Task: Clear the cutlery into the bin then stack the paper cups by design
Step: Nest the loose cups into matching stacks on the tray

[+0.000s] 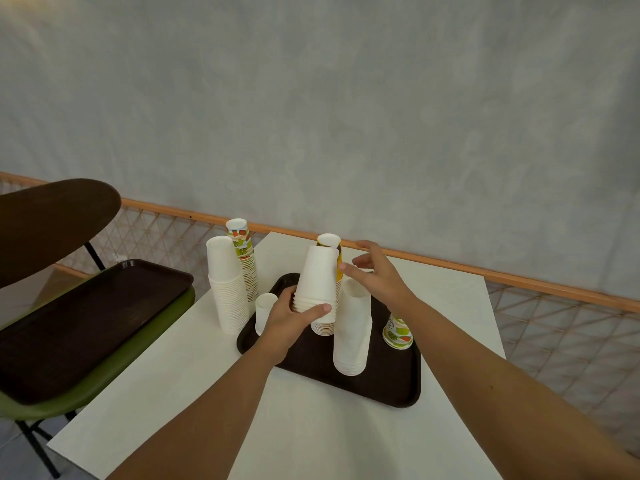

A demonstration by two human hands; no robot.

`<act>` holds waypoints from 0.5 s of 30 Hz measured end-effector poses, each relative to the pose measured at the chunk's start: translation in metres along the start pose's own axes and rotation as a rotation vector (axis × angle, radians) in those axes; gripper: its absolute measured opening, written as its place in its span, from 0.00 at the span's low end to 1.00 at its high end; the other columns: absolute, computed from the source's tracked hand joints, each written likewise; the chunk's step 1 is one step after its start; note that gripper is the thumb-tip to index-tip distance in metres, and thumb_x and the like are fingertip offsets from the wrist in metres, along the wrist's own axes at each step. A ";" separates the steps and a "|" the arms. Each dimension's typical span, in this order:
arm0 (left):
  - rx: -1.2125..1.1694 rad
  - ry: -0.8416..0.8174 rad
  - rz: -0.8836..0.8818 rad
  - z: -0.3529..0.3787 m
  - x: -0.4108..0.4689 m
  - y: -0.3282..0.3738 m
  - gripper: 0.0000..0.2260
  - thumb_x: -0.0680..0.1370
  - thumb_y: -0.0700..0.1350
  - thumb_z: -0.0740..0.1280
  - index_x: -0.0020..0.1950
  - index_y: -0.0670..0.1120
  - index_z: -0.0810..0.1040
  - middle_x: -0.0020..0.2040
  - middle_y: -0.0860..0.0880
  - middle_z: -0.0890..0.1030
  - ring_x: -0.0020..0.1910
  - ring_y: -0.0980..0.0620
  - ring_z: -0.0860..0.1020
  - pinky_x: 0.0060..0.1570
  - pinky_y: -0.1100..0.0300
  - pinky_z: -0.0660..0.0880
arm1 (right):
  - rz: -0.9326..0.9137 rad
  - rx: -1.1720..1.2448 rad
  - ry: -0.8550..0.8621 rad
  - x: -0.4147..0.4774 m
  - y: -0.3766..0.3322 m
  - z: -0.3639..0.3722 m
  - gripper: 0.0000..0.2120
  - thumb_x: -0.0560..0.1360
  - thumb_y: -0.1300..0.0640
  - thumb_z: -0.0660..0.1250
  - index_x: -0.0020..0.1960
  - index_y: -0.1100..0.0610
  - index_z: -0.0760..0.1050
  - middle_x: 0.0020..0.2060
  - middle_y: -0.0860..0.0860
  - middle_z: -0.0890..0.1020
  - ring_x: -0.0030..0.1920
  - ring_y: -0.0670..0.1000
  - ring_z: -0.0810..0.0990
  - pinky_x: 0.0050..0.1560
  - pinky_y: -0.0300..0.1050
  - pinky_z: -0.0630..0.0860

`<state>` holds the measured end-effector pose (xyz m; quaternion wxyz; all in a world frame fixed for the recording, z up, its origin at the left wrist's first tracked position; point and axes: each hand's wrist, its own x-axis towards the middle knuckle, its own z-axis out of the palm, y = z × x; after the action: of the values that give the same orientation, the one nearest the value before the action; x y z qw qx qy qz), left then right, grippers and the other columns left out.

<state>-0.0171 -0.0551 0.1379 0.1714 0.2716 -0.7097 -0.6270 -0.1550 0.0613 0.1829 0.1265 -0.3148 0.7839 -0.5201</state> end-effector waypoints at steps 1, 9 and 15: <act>0.000 -0.003 0.008 0.001 0.001 0.002 0.32 0.70 0.47 0.74 0.71 0.50 0.63 0.63 0.49 0.73 0.59 0.52 0.72 0.57 0.58 0.71 | 0.003 0.025 -0.027 0.001 -0.005 0.001 0.30 0.71 0.45 0.70 0.69 0.48 0.63 0.58 0.52 0.75 0.59 0.50 0.74 0.54 0.42 0.70; 0.040 -0.034 0.074 0.010 0.006 0.015 0.32 0.68 0.49 0.75 0.69 0.50 0.66 0.62 0.48 0.75 0.60 0.48 0.74 0.63 0.47 0.73 | 0.176 0.221 -0.323 0.008 -0.011 0.008 0.34 0.66 0.48 0.75 0.68 0.54 0.68 0.59 0.53 0.79 0.57 0.54 0.79 0.58 0.53 0.78; 0.087 -0.063 0.087 0.009 0.004 0.016 0.33 0.68 0.48 0.76 0.69 0.49 0.65 0.61 0.49 0.74 0.60 0.50 0.74 0.61 0.51 0.75 | 0.177 0.245 -0.283 0.010 -0.008 0.006 0.30 0.66 0.51 0.76 0.64 0.52 0.69 0.56 0.52 0.80 0.55 0.52 0.80 0.56 0.52 0.79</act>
<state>-0.0287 -0.0494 0.1515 0.1641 0.2277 -0.7527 -0.5956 -0.1566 0.0489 0.1888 0.3178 -0.2970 0.7137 -0.5491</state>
